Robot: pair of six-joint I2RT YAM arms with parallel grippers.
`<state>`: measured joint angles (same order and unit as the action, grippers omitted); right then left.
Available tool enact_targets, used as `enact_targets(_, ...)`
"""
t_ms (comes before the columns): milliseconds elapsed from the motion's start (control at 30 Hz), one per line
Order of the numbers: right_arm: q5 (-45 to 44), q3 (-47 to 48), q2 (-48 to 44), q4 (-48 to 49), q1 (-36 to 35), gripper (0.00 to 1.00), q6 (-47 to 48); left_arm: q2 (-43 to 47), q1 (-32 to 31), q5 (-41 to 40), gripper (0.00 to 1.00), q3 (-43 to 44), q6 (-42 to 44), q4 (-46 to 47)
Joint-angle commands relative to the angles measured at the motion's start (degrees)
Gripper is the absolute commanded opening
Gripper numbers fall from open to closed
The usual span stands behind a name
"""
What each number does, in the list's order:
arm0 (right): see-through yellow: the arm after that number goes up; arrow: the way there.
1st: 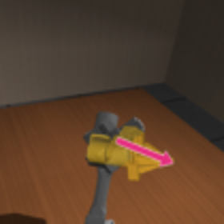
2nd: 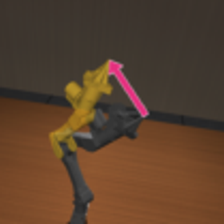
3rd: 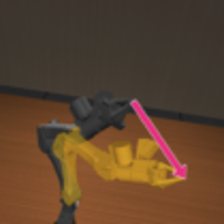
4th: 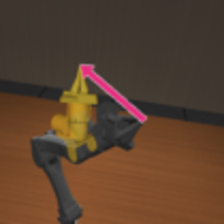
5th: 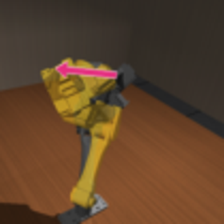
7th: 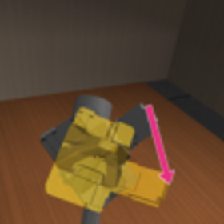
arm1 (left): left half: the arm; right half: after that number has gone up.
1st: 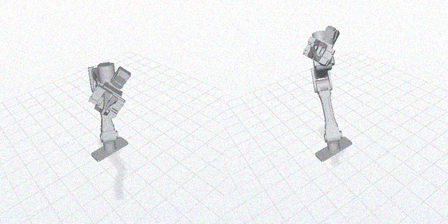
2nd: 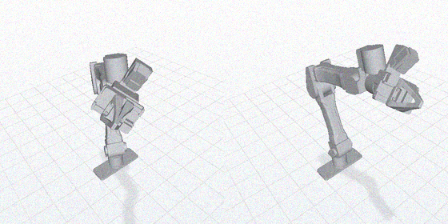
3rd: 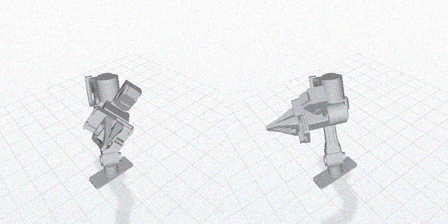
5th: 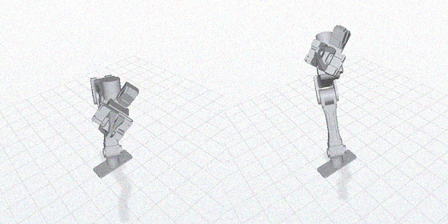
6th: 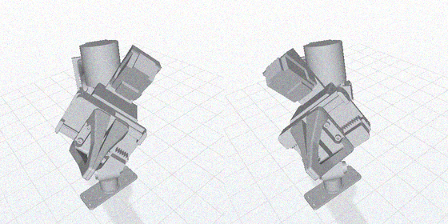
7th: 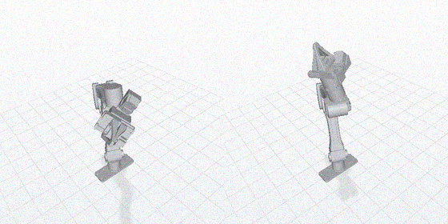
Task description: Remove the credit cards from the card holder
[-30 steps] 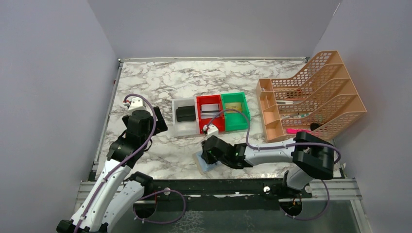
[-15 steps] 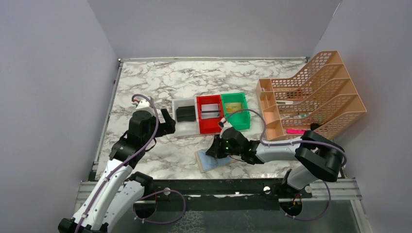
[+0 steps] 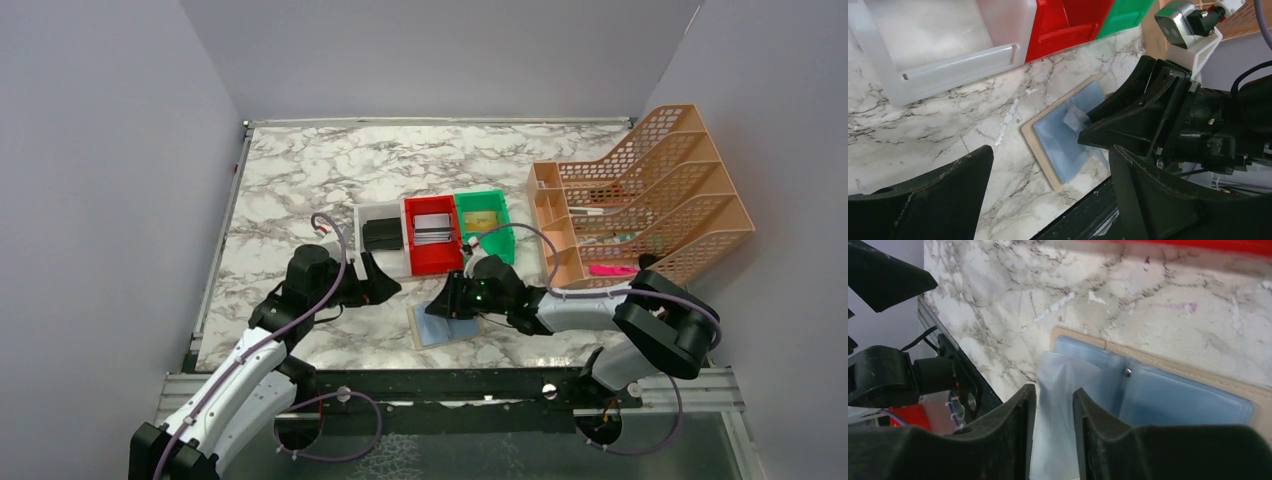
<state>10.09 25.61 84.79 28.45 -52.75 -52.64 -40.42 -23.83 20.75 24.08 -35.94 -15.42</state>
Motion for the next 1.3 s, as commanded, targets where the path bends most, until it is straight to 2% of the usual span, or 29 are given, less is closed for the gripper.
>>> enact_targets(0, 0.8, 6.2, 0.1, -10.2, -0.7, 0.42, 9.0, 2.6, -0.8, -1.8, 0.88, -0.2, -2.3, 3.3)
enact_targets(133, -8.7, 10.7, 1.3, -21.0, -5.3, 0.51, 14.1, 3.7, -0.8, -6.5, 0.88, 0.8, -2.5, 1.3)
enact_targets(300, -18.6, 16.9, 5.6, -31.4, -10.2, 0.55, 16.4, 4.2, -0.8, -9.7, 0.89, 2.2, -1.6, -0.7)
enact_targets(633, -30.6, 27.2, 14.9, -42.6, -15.4, 0.64, 15.6, 4.6, -0.8, -10.6, 0.90, 2.0, -1.6, -1.4)
enact_targets(767, -37.4, 30.9, 18.9, -49.3, -18.7, 0.67, 12.5, 4.9, -0.8, -10.6, 0.90, 2.0, -1.6, -1.6)
enact_targets(967, -44.9, 34.7, 22.2, -56.1, -20.9, 0.67, 9.5, 5.8, -0.8, -11.1, 0.90, 2.3, -1.6, -2.1)
enact_targets(1067, -45.5, 35.3, 22.8, -56.8, -21.3, 0.66, 9.4, 6.5, -0.8, -11.4, 0.90, 2.1, -1.7, -2.3)
enact_targets(1267, -45.5, 34.5, 22.1, -56.2, -21.4, 0.45, 8.6, 7.0, -0.8, -11.4, 0.91, 2.0, -2.0, -2.6)
